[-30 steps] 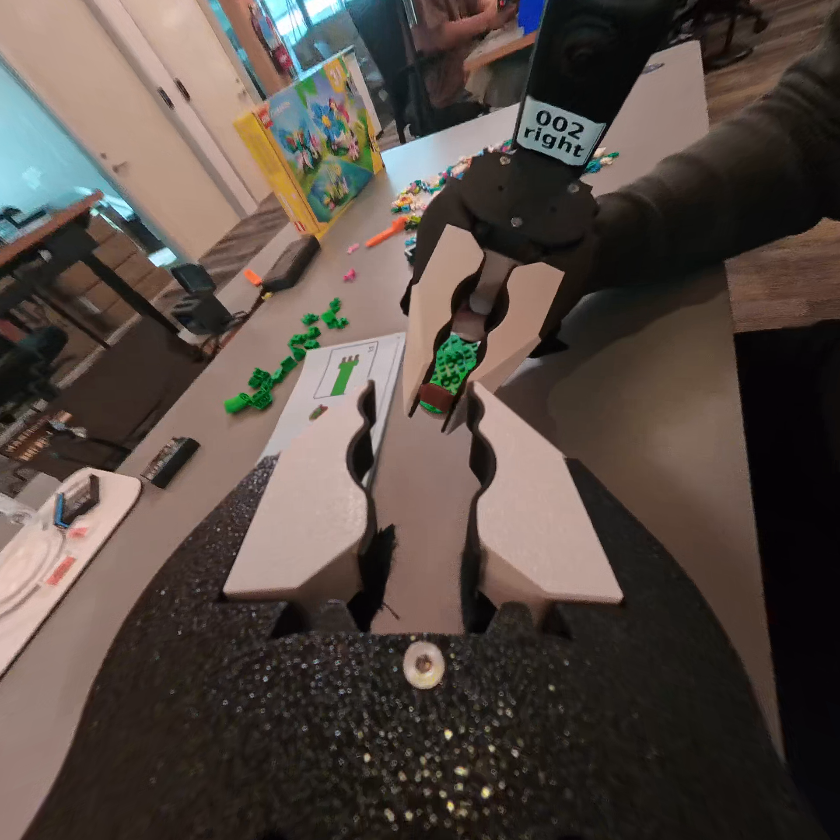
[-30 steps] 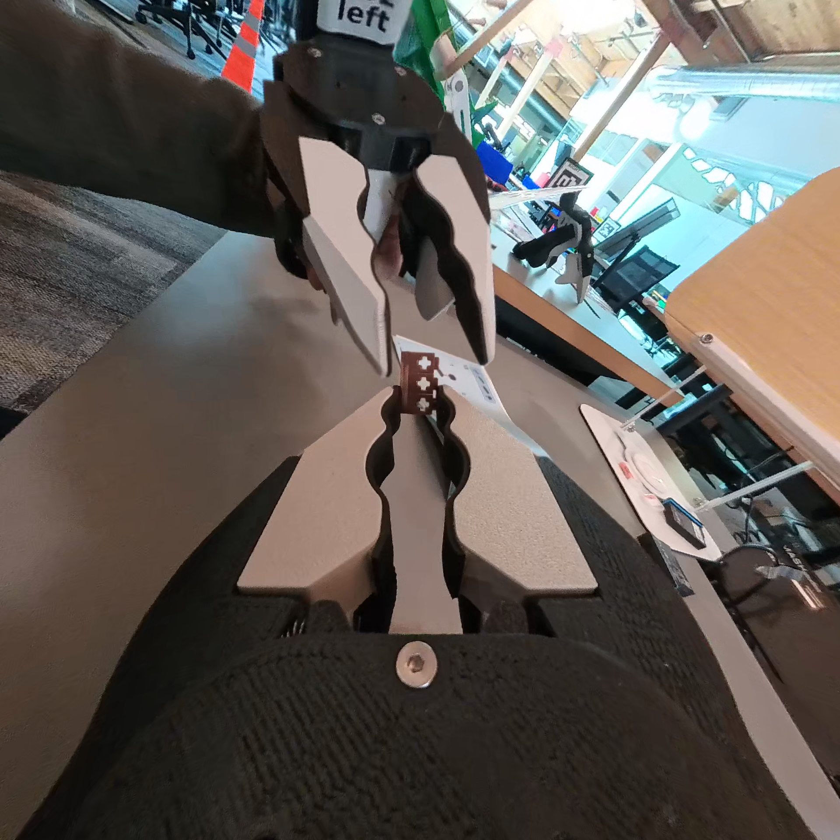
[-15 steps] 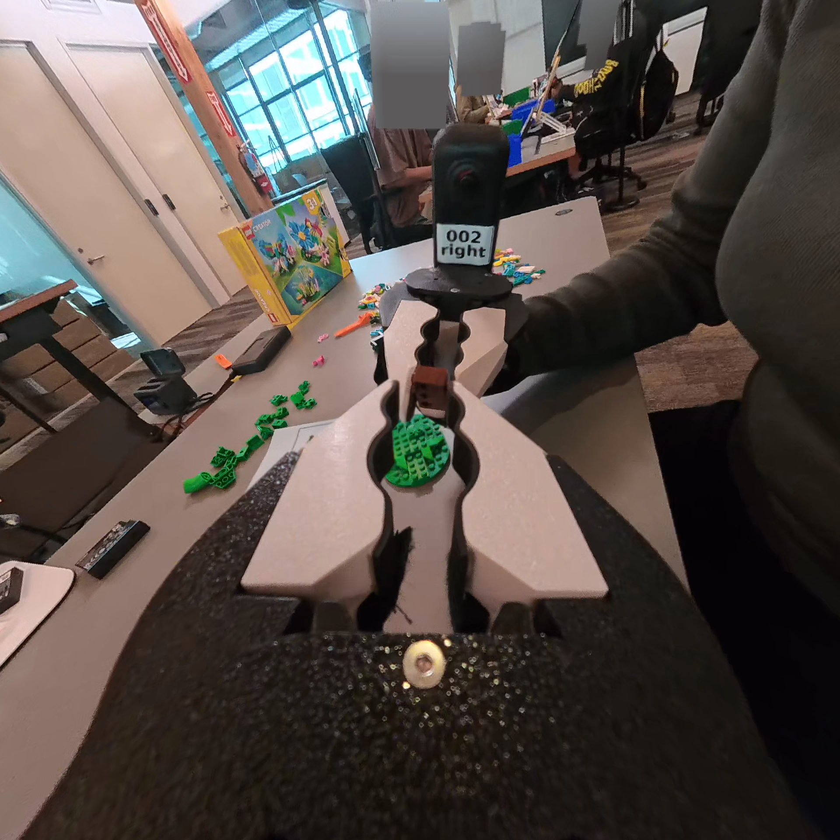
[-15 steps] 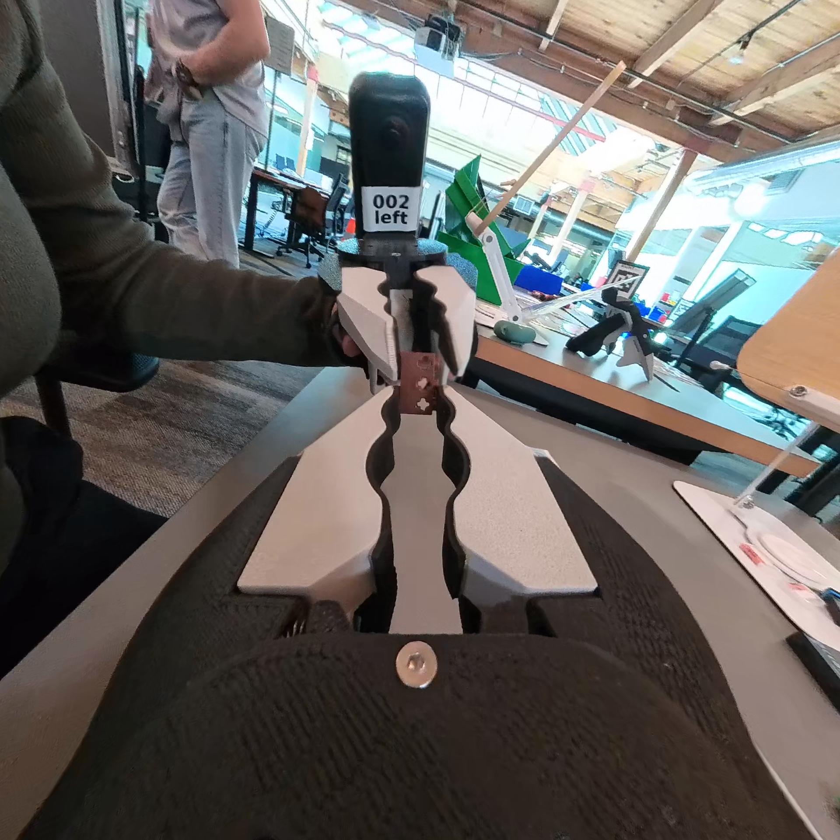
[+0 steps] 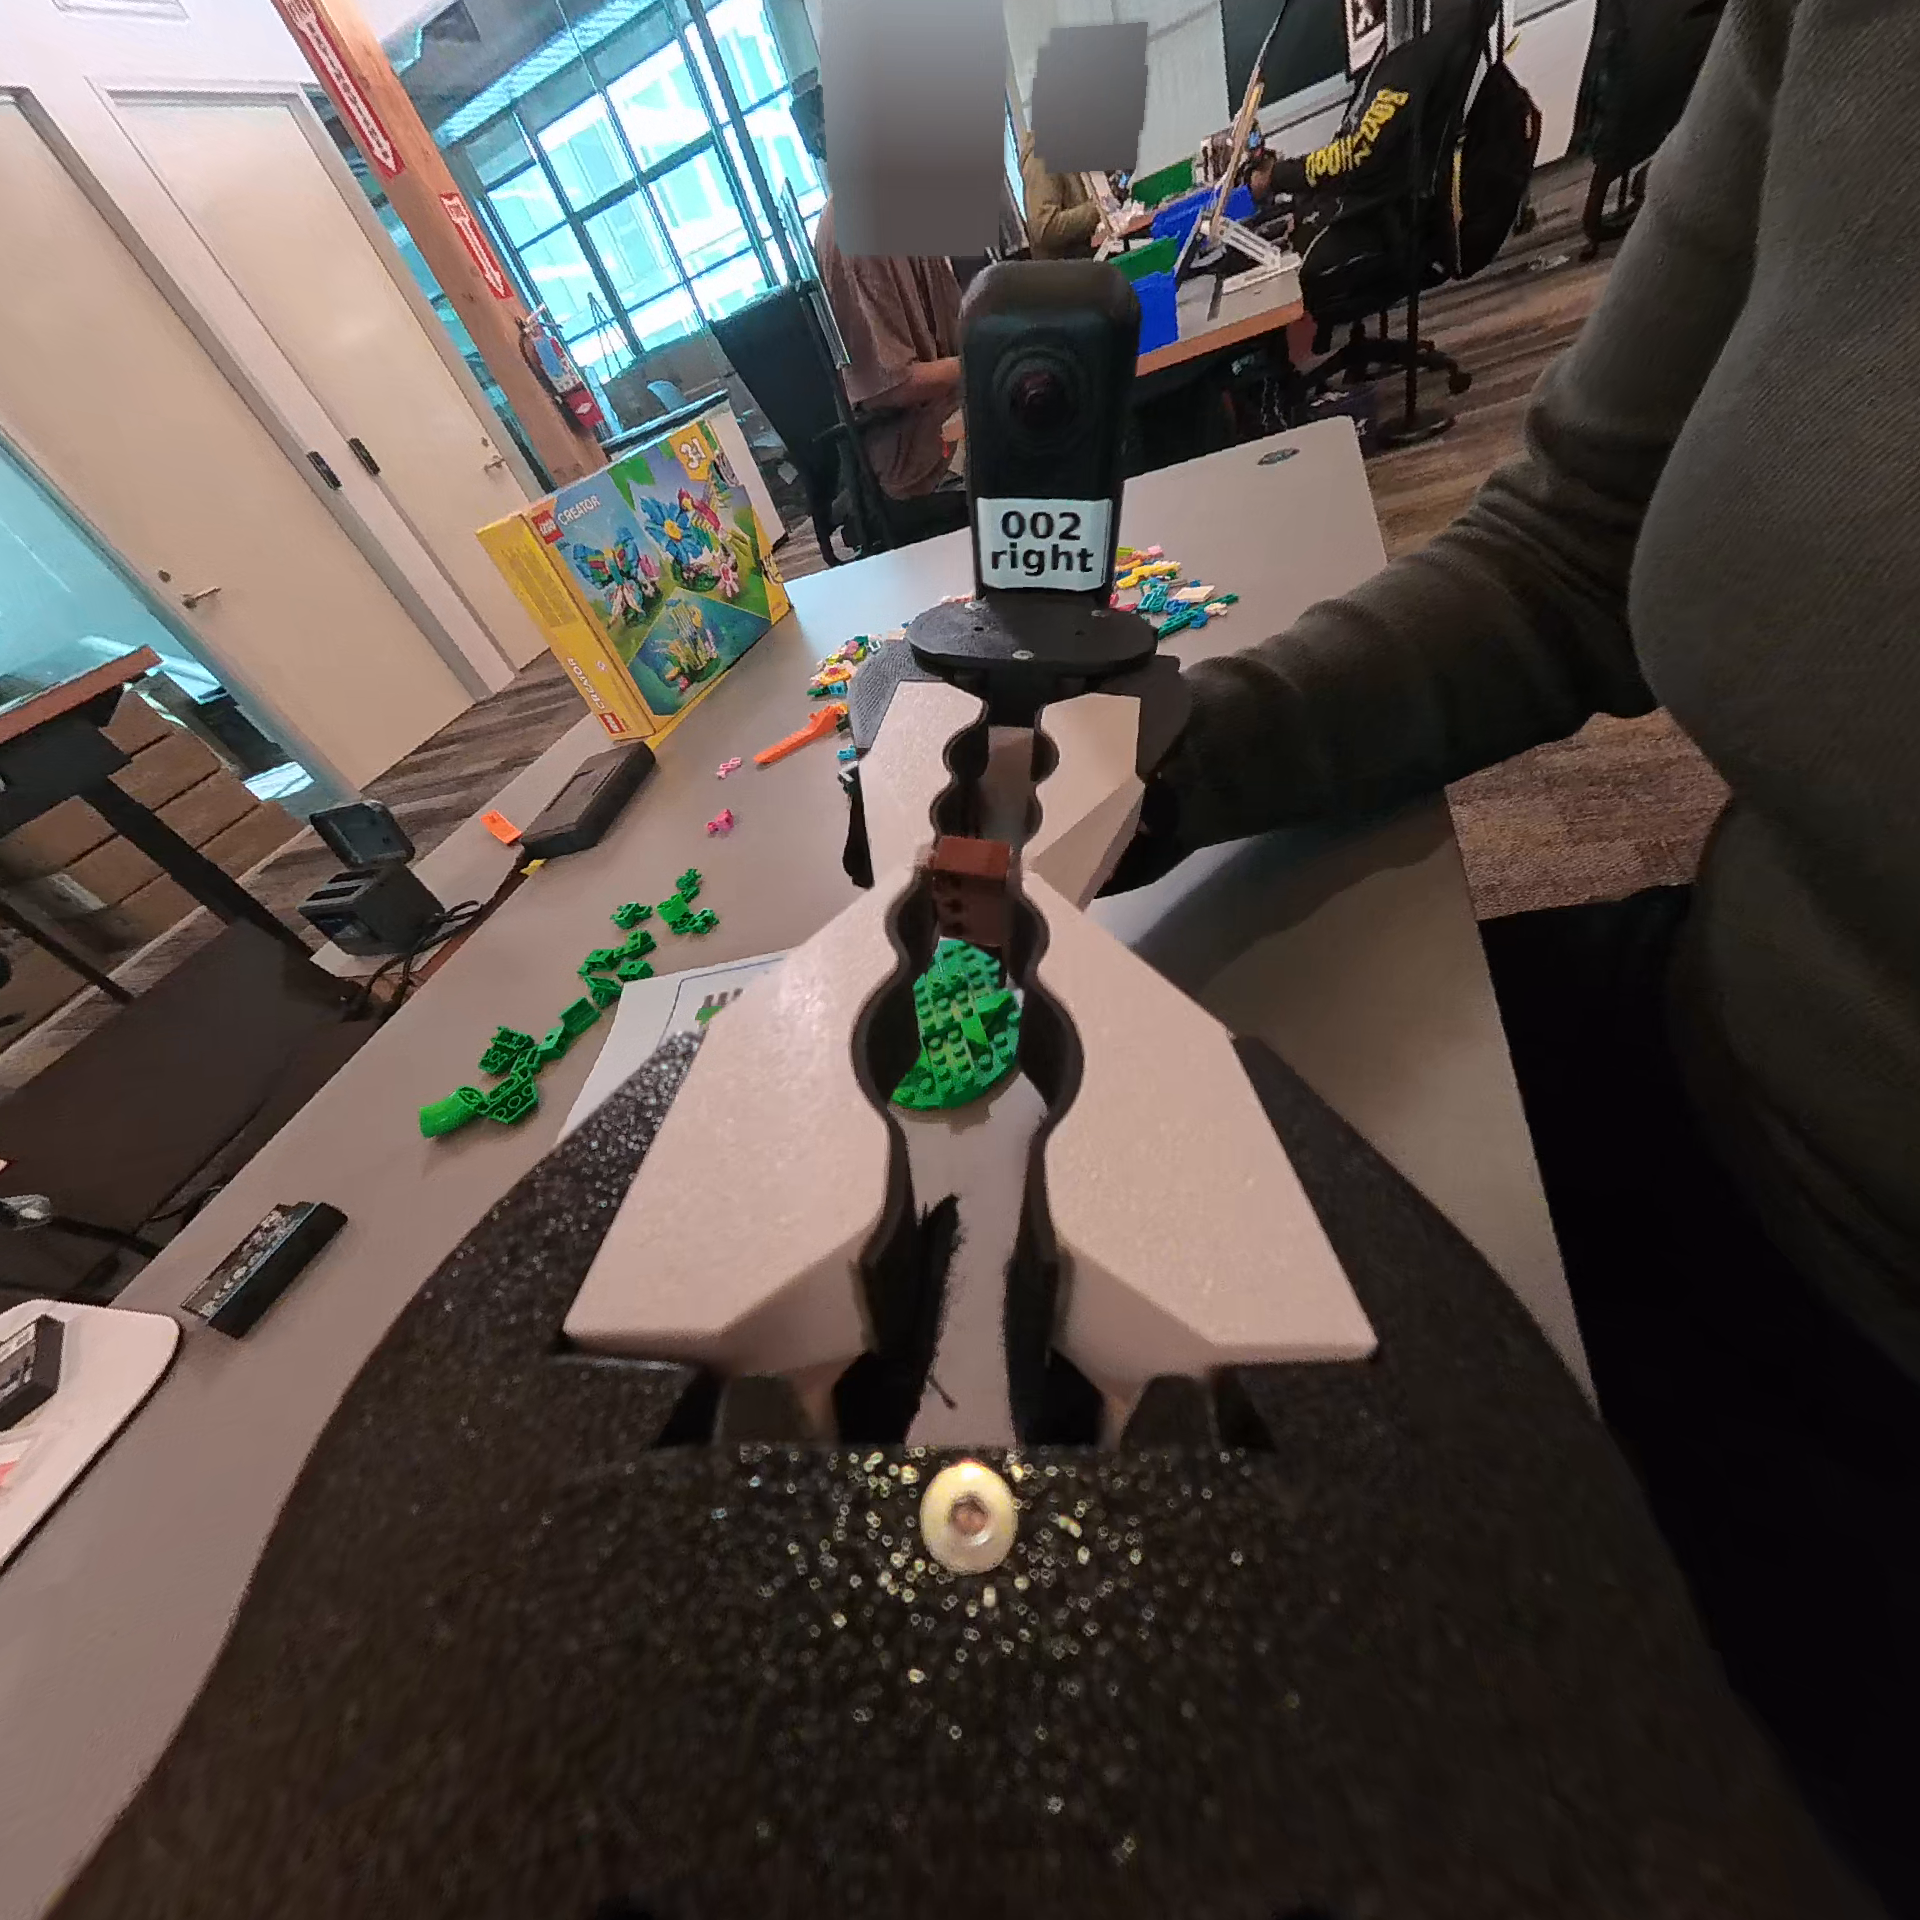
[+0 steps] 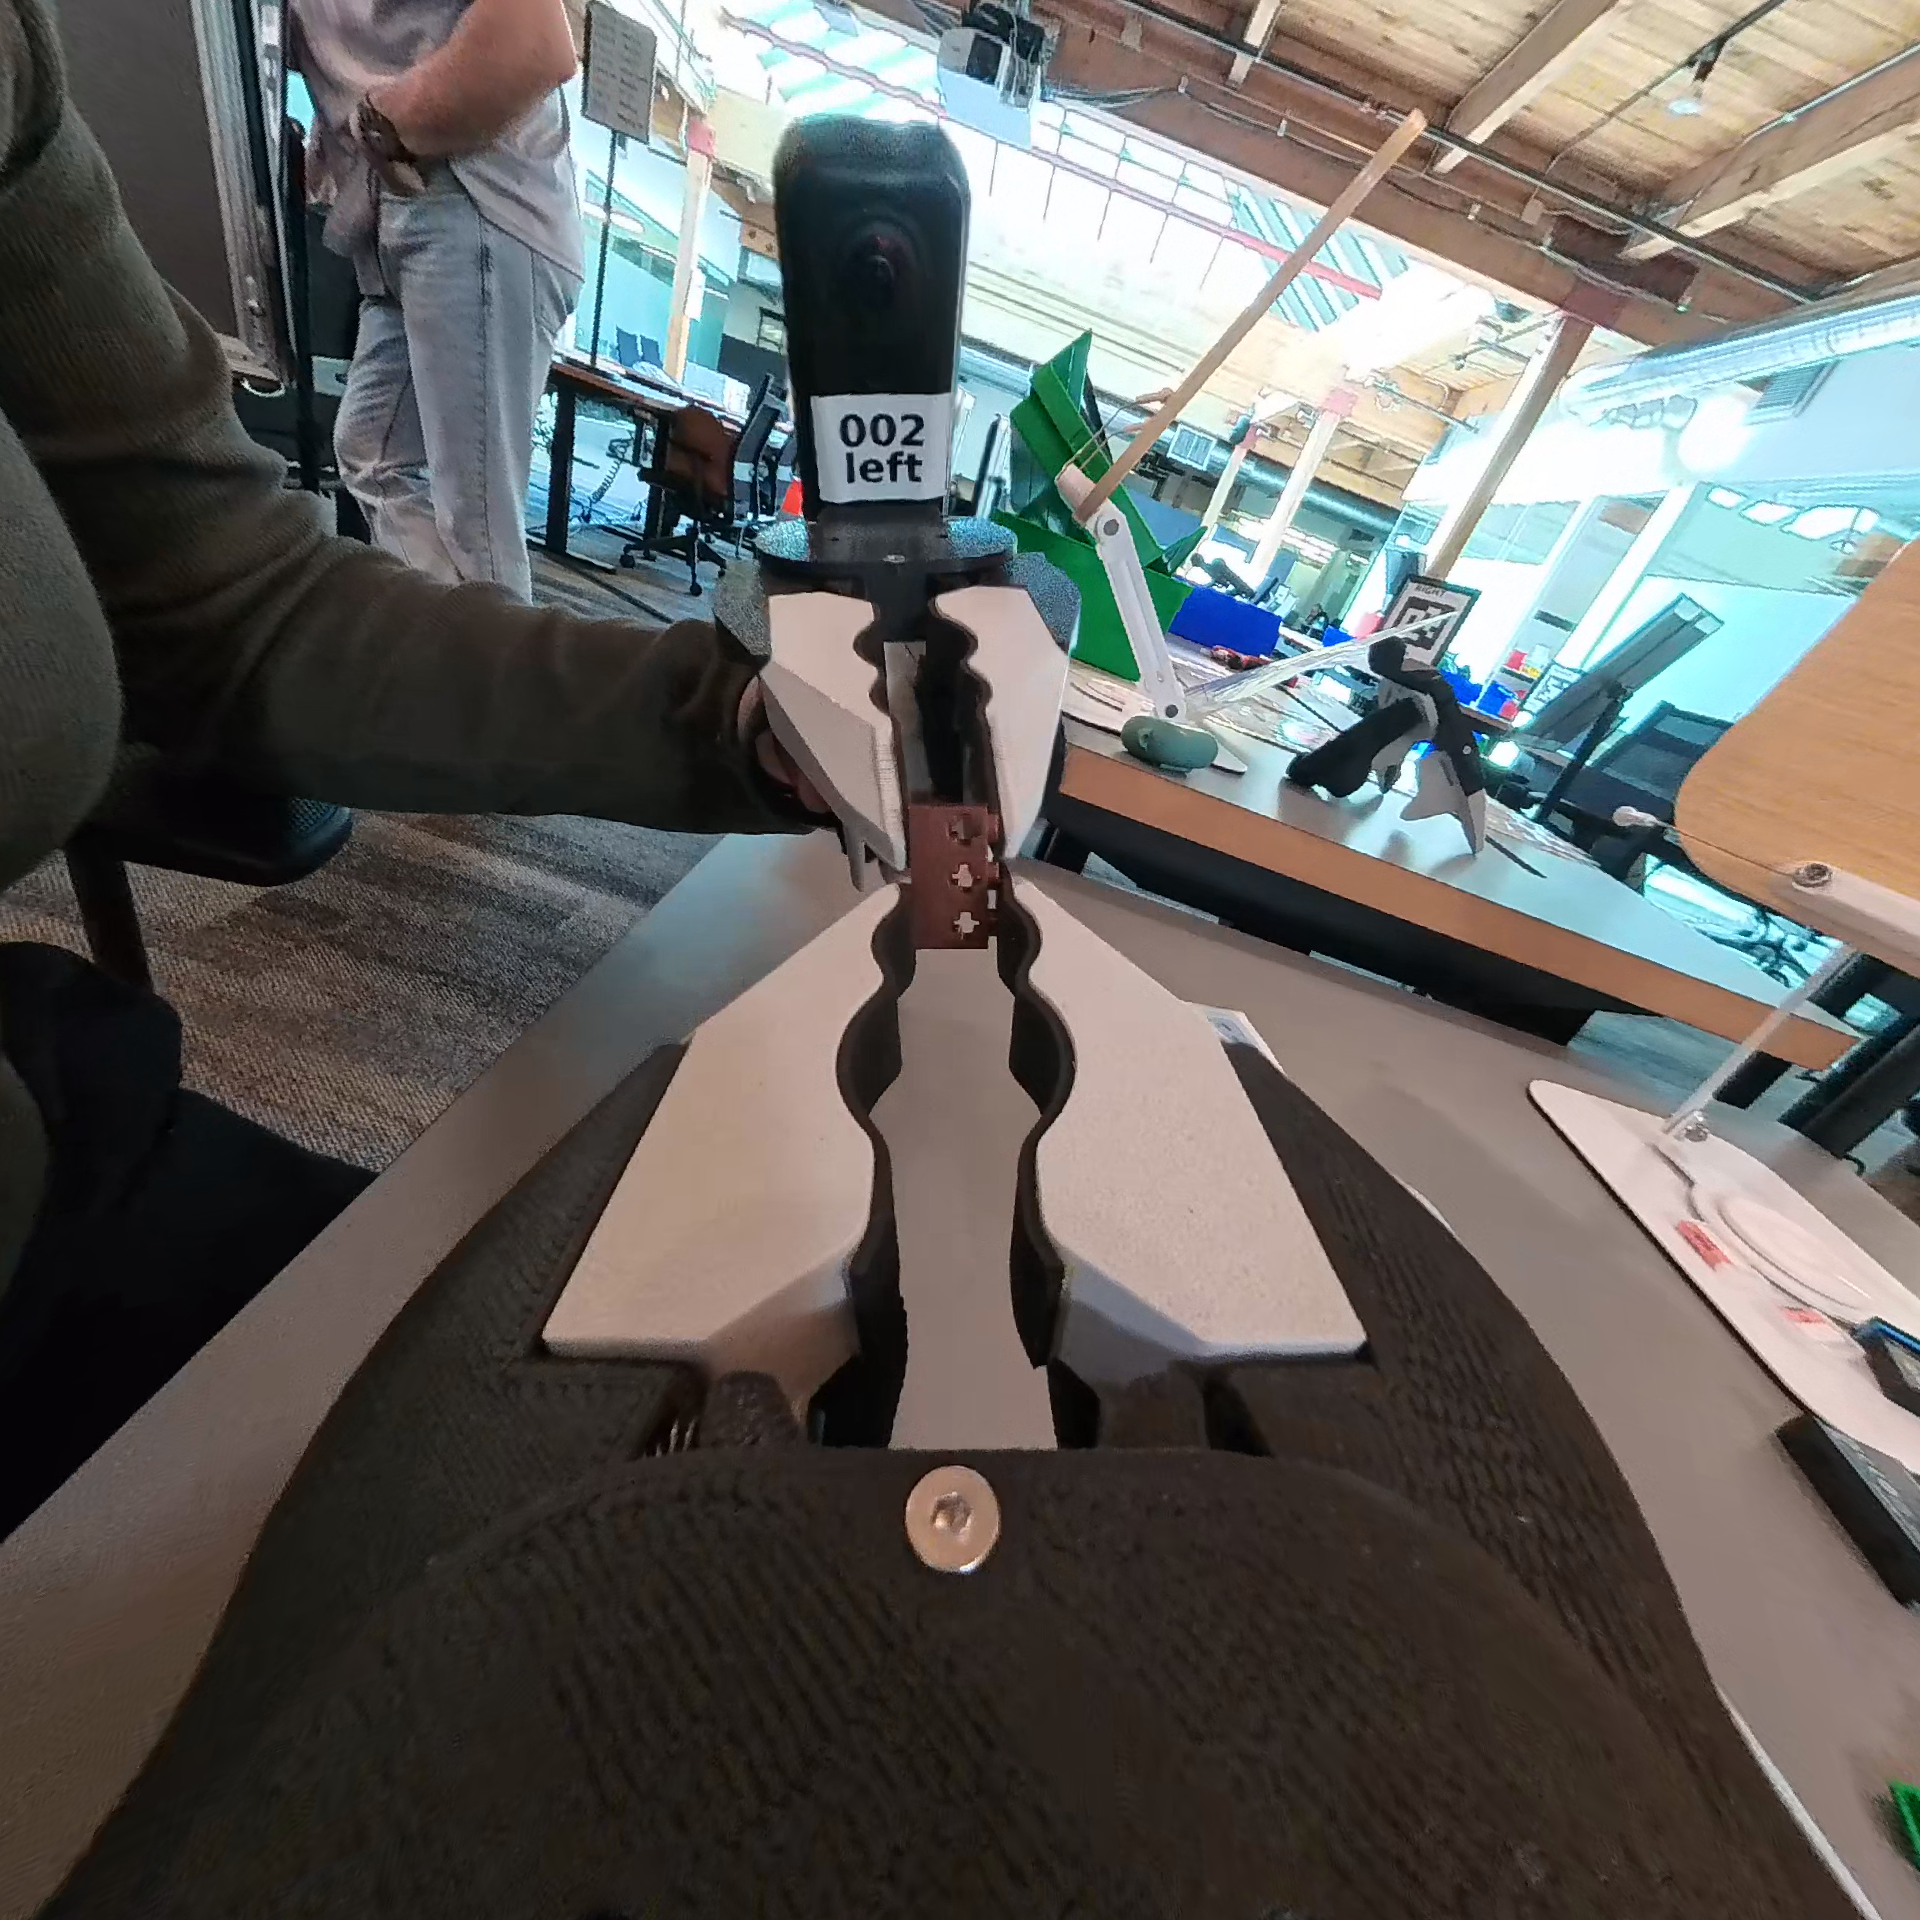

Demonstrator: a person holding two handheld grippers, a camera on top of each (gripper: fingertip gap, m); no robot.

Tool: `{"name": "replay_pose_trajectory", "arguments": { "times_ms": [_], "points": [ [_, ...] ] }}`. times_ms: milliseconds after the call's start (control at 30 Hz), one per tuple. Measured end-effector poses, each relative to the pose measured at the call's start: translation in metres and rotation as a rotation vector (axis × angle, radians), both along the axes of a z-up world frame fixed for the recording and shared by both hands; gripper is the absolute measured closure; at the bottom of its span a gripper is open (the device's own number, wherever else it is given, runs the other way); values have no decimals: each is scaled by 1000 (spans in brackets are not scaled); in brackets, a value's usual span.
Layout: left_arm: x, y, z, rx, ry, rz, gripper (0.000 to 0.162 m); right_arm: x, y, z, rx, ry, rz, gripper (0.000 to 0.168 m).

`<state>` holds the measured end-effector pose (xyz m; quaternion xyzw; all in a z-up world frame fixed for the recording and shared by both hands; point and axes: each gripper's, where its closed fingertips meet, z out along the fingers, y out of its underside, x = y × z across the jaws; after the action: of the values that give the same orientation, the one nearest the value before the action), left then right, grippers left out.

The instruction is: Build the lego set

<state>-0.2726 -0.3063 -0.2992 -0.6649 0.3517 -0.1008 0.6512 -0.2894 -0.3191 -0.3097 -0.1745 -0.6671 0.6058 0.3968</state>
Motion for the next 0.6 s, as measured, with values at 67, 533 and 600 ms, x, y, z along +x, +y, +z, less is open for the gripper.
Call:
{"name": "replay_pose_trajectory", "arguments": {
  "times_ms": [67,533,600],
  "points": [
    [-2,1,-1,-26,-31,7,151,-2,2,-1,7,1,-17,155],
    [-25,30,-17,-253,-284,175,128,-30,38,-16,604,301,-538,155],
    [-28,32,-22,-268,-267,202,130,-32,40,-19,713,344,-591,155]
  ]
}}
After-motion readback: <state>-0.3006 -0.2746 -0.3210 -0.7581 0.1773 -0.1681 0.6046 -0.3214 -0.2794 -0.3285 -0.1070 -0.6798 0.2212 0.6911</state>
